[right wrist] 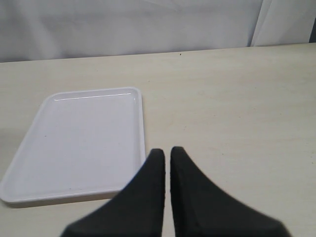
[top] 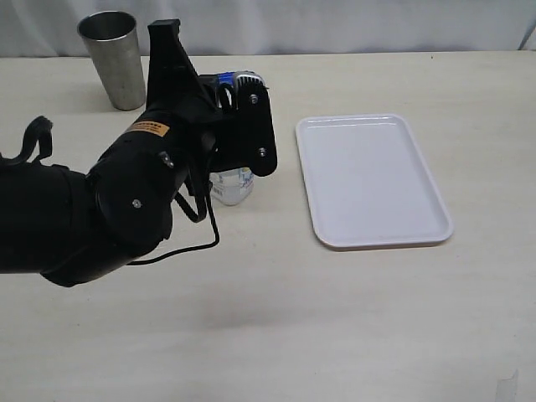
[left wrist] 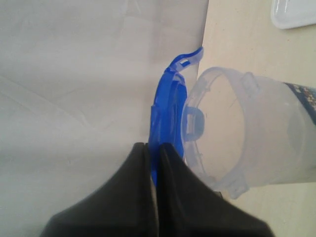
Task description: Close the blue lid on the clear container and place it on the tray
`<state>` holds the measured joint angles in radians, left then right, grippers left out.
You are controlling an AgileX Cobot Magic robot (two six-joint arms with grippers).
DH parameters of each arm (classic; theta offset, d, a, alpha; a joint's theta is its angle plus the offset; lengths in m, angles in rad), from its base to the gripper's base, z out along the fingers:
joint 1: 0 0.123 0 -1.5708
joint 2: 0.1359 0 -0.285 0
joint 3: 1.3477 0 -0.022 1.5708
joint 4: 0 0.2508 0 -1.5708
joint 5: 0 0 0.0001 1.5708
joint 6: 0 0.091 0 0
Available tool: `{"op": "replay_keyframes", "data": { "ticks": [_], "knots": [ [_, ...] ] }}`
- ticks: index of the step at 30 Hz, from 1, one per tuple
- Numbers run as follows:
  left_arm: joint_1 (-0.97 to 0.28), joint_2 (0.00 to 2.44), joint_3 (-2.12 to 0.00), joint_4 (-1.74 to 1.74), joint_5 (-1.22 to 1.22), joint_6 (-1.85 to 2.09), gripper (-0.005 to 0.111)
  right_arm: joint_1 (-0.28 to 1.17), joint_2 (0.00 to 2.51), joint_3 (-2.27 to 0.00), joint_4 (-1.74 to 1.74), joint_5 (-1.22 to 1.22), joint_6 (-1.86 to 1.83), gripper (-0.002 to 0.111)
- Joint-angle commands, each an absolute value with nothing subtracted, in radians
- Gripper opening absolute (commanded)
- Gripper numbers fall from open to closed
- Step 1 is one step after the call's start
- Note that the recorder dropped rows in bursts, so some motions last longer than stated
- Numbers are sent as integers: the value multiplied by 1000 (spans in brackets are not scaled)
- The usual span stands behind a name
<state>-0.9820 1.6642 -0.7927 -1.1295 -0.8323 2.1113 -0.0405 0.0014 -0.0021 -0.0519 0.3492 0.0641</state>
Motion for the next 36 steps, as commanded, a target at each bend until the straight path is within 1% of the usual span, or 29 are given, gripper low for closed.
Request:
{"op": "replay_keyframes", "data": {
  "ticks": [1,36],
  "knots": [
    [-1000,1662,-791,-1122,-838,2142,0,-44,0,0,-60,347,56,4],
    [-1007,1662,-791,-1238,-730,2142,0,-44,0,0,-60,347,56,4]
  ]
}}
